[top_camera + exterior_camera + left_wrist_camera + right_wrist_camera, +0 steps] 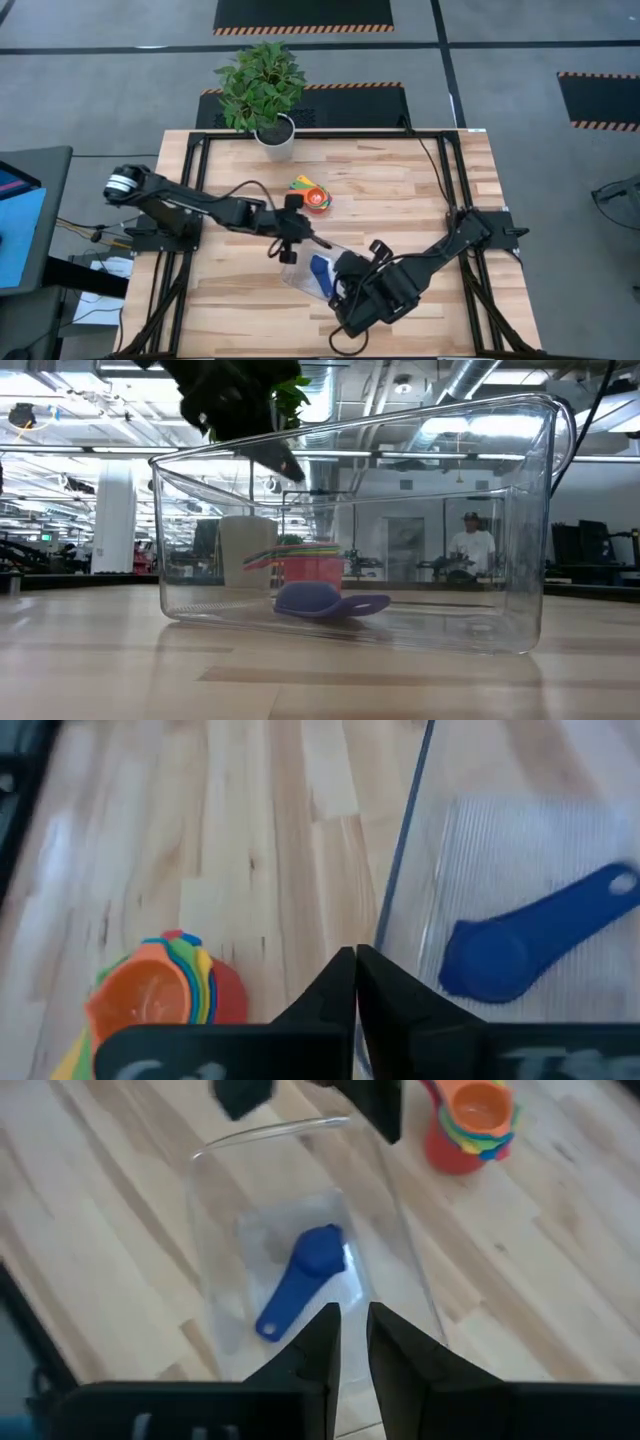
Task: Nest measuring cups in basket
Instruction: Adjust the transparent bin on the table, then stack the dark blue measuring cups on top of the orange measuring cups
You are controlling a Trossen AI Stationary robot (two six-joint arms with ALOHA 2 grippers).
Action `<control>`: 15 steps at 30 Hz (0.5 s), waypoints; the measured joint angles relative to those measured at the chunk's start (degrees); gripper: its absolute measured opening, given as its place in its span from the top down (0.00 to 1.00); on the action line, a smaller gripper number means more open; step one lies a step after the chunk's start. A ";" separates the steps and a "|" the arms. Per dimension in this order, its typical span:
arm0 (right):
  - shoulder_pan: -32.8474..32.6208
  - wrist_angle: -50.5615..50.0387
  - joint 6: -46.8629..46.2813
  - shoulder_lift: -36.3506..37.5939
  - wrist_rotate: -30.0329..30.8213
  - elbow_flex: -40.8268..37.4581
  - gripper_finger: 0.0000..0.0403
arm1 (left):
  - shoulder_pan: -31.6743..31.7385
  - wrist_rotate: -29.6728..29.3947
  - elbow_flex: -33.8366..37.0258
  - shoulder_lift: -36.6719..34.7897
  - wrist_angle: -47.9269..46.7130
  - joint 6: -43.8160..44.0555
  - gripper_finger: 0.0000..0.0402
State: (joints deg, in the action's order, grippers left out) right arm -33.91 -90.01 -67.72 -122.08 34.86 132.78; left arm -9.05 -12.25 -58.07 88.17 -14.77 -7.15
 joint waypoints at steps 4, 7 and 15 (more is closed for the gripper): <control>-0.33 -0.13 -0.22 -0.01 -0.03 -0.01 0.81 | 1.20 1.01 -5.56 3.20 -6.31 -2.89 1.00; -0.55 0.03 -0.32 -0.01 -0.03 -0.01 0.81 | 2.35 1.49 -8.26 5.33 -11.33 -3.84 1.00; -0.57 0.00 0.63 -0.01 -0.02 -0.01 0.81 | 5.11 2.68 -9.96 5.74 -16.74 -4.20 1.00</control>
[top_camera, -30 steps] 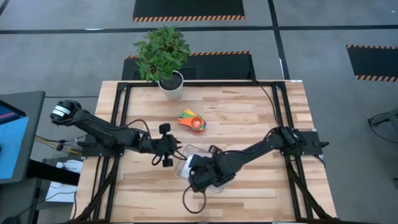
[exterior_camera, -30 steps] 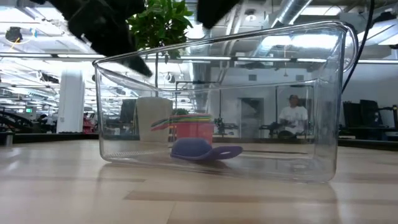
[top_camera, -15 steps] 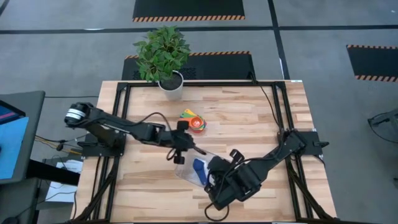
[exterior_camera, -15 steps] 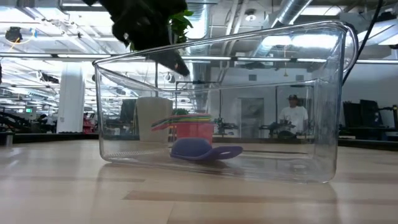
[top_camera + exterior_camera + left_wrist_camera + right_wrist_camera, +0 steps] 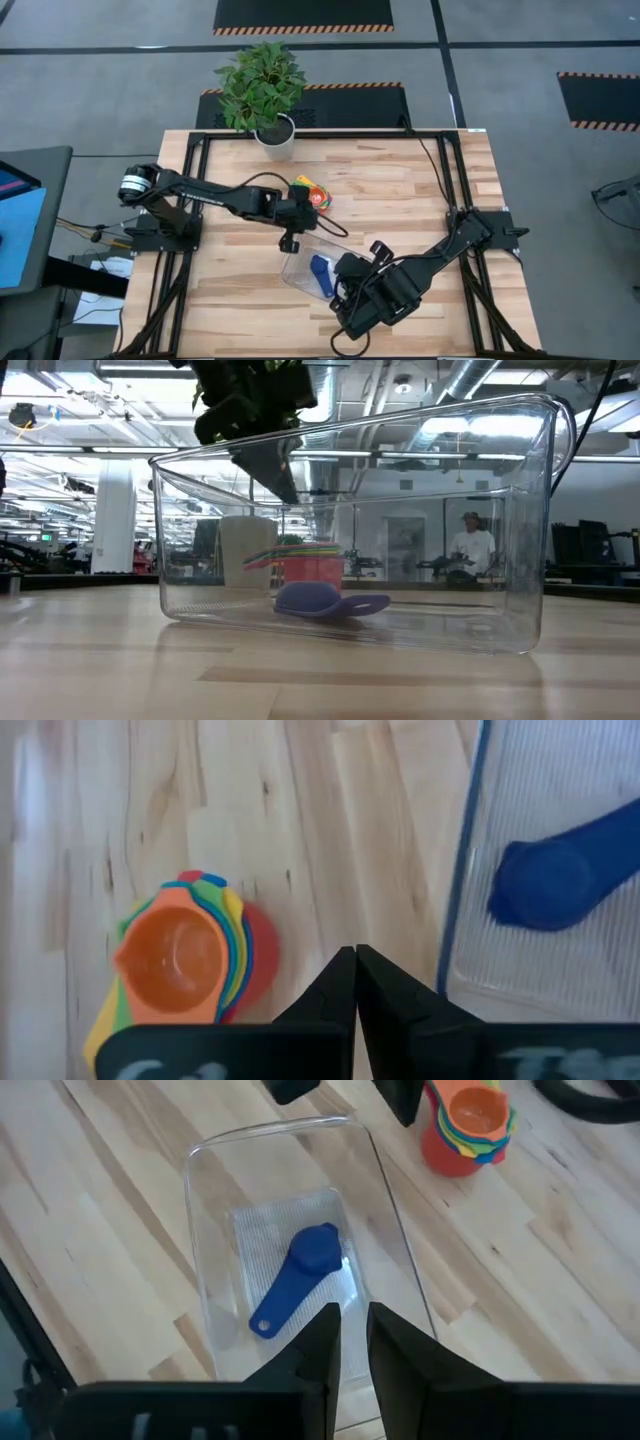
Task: Nest measuring cups in basket
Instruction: Stack the dark blue measuring cups on top of the orange measuring cups
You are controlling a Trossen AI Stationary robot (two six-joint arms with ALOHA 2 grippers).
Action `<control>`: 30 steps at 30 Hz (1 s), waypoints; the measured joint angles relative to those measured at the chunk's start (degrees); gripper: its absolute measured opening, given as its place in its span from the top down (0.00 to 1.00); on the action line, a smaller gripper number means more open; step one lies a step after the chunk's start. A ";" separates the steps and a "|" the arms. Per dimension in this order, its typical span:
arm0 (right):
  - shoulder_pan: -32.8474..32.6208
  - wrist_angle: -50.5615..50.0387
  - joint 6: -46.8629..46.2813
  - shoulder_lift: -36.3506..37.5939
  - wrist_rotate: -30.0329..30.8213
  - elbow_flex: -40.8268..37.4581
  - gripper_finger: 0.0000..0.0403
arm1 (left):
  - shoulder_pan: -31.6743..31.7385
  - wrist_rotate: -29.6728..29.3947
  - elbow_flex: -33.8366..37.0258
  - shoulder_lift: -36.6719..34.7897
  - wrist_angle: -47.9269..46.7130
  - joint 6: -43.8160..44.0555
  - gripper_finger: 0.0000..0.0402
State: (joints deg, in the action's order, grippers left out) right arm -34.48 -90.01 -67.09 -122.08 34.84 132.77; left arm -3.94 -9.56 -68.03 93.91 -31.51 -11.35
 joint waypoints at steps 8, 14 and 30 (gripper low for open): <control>0.00 0.00 1.74 0.00 -0.01 0.00 0.81 | -0.40 2.19 -0.13 1.75 0.14 0.47 1.00; 0.00 0.01 2.98 0.00 -0.12 0.00 0.81 | -2.20 4.27 0.02 2.82 -3.43 2.21 1.00; -0.17 0.00 3.61 0.00 -0.16 0.00 0.81 | -5.23 3.04 -2.51 2.78 -9.62 4.57 1.00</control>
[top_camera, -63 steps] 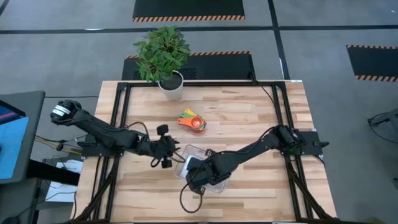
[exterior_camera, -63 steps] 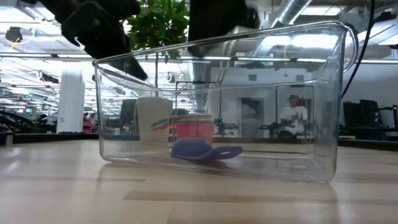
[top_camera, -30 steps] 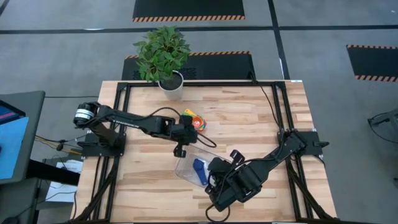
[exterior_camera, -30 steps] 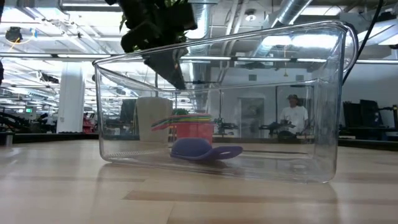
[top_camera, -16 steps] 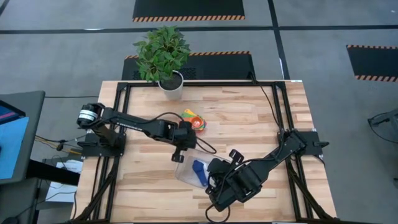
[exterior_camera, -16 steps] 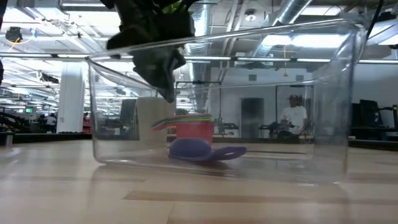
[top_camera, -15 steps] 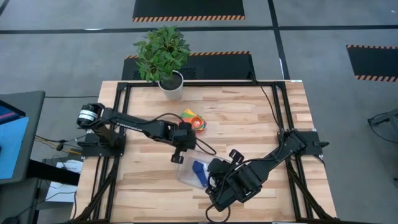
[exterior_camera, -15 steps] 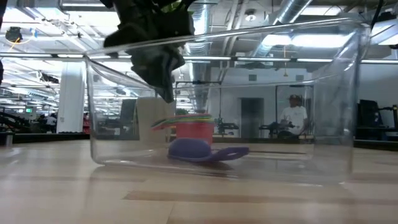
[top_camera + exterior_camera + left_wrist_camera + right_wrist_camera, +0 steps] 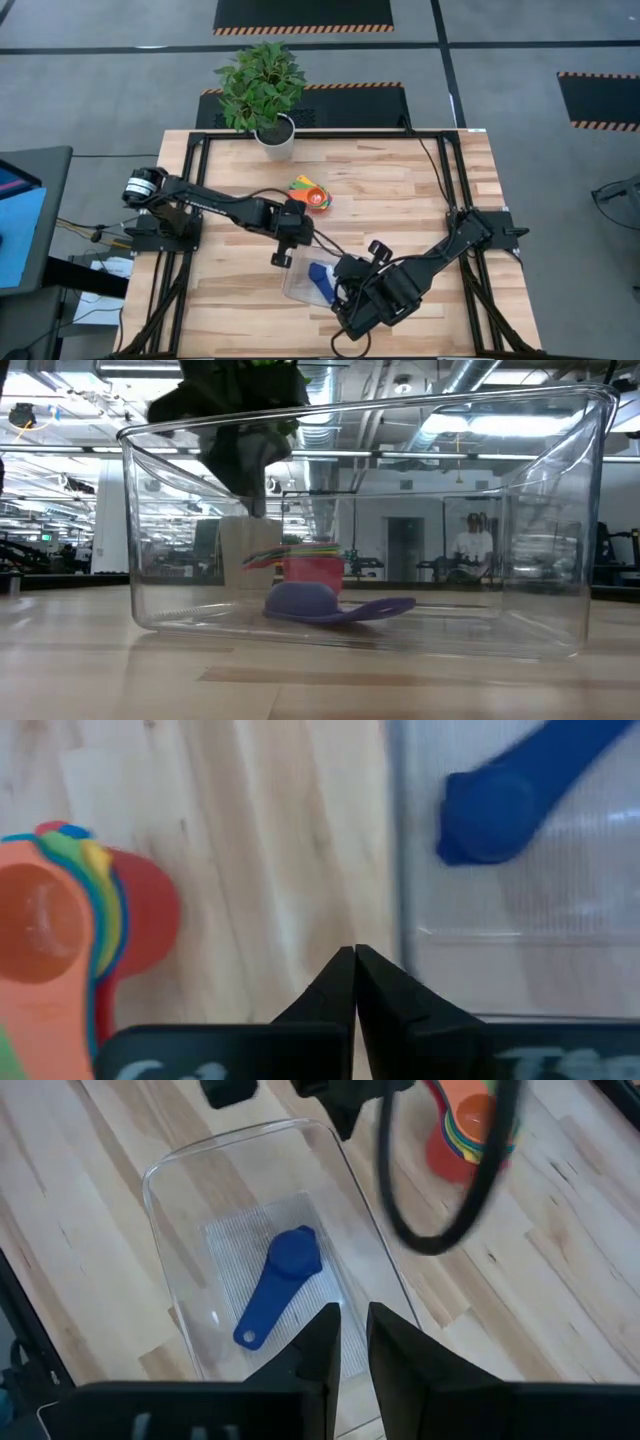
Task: Nest measuring cups in basket
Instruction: Stack the dark blue measuring cups on top of the orange measuring cups
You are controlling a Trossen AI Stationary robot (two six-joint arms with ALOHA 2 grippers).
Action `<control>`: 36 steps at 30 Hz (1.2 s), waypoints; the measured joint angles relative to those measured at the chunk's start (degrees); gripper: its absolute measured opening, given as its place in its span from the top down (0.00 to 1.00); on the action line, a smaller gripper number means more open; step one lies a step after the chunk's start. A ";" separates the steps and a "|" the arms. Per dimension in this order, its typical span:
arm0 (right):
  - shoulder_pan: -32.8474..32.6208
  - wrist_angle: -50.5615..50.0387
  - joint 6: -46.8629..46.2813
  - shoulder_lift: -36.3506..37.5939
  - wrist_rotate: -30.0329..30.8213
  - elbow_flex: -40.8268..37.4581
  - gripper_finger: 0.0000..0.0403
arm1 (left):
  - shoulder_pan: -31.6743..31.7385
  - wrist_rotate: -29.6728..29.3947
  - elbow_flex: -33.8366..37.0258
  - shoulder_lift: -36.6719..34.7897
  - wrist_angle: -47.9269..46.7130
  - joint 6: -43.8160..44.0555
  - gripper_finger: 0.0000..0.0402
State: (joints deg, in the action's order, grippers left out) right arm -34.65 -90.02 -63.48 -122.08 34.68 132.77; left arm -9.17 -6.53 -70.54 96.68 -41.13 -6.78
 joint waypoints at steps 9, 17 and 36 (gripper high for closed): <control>-0.25 0.00 0.00 -0.02 0.00 0.00 0.81 | -1.71 -4.48 0.00 -0.01 -1.59 0.69 1.00; -0.22 -0.02 -0.80 0.31 -0.10 -0.10 0.81 | 0.44 -13.86 -9.95 -0.47 -27.63 8.55 1.00; 10.04 8.62 -14.86 -2.20 -21.40 -0.17 0.81 | -25.61 -3.16 11.07 -31.30 -30.27 55.20 1.00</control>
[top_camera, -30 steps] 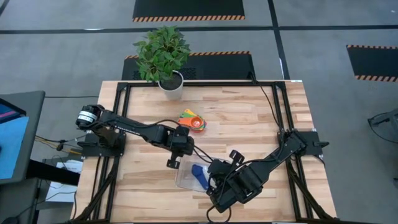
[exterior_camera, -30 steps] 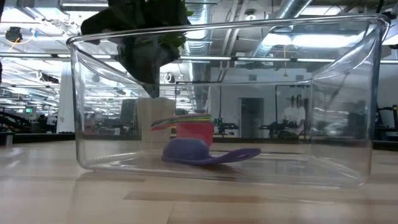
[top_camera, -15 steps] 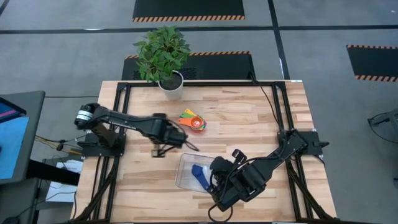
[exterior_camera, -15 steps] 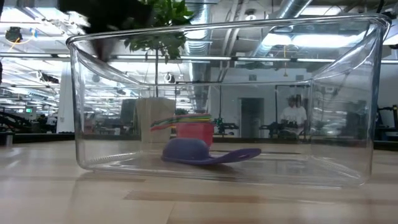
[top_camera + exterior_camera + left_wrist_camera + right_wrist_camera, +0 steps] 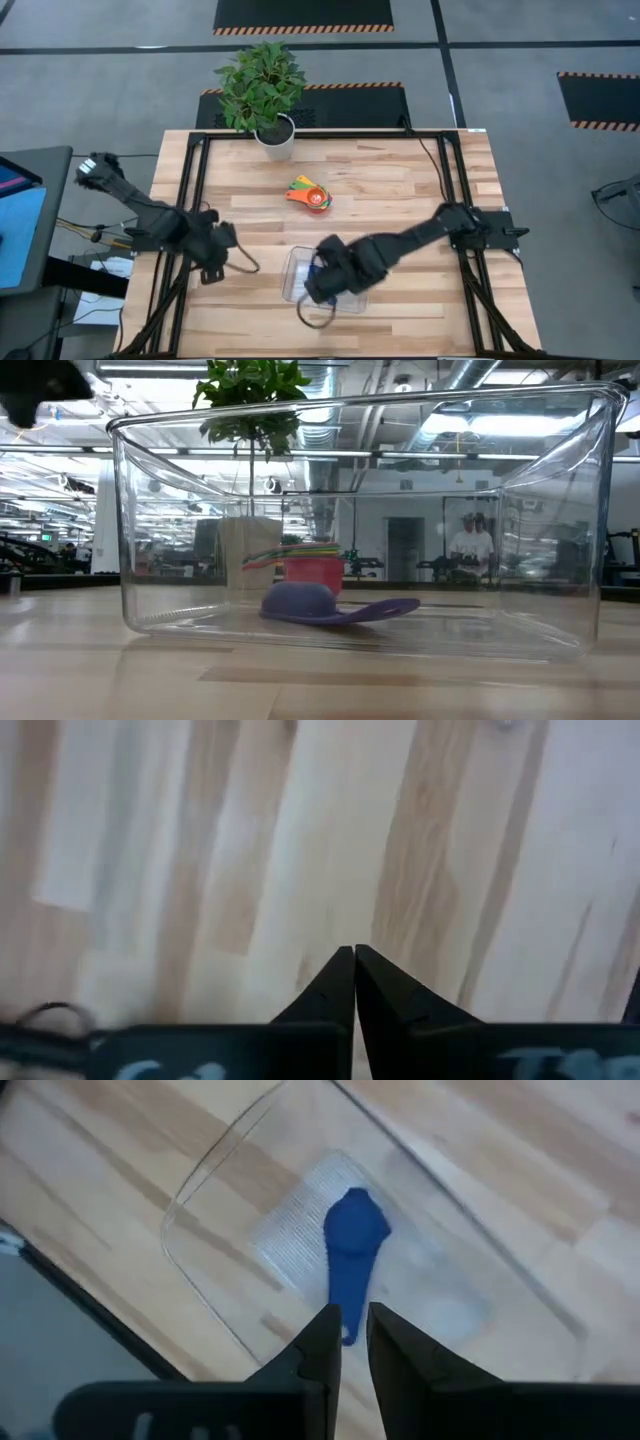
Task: Nest measuring cups in basket
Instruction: Stack the dark blue measuring cups on top of the orange measuring cups
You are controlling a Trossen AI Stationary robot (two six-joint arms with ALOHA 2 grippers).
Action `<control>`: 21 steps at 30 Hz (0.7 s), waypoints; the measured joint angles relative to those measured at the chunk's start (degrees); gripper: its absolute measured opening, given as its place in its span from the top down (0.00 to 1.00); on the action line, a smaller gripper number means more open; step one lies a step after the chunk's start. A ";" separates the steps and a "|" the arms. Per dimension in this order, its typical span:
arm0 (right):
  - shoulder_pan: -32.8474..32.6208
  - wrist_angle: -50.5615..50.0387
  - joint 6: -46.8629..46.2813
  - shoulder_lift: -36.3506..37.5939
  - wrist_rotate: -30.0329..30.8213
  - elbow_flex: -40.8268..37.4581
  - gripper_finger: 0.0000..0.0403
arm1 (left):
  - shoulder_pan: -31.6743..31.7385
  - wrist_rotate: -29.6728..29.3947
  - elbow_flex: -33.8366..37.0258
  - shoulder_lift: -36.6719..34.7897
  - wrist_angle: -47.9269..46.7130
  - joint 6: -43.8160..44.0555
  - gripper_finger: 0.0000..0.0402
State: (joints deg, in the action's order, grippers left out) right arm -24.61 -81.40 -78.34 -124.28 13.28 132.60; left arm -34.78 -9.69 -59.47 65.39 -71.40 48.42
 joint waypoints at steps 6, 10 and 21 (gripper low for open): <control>3.91 4.08 3.16 -1.88 -7.41 0.07 0.82 | -7.44 -4.27 9.18 0.15 7.59 8.19 1.00; 3.80 3.69 0.60 -3.41 -7.35 0.11 0.84 | -8.57 -6.76 12.09 0.30 12.97 8.31 1.00; 0.86 9.53 0.20 -10.30 -7.18 0.42 0.66 | -7.45 -9.25 12.97 0.28 14.60 5.21 1.00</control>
State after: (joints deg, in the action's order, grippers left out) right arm -23.75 -71.86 -78.14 -134.58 6.10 133.01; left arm -42.23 -18.94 -46.50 65.67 -56.80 53.63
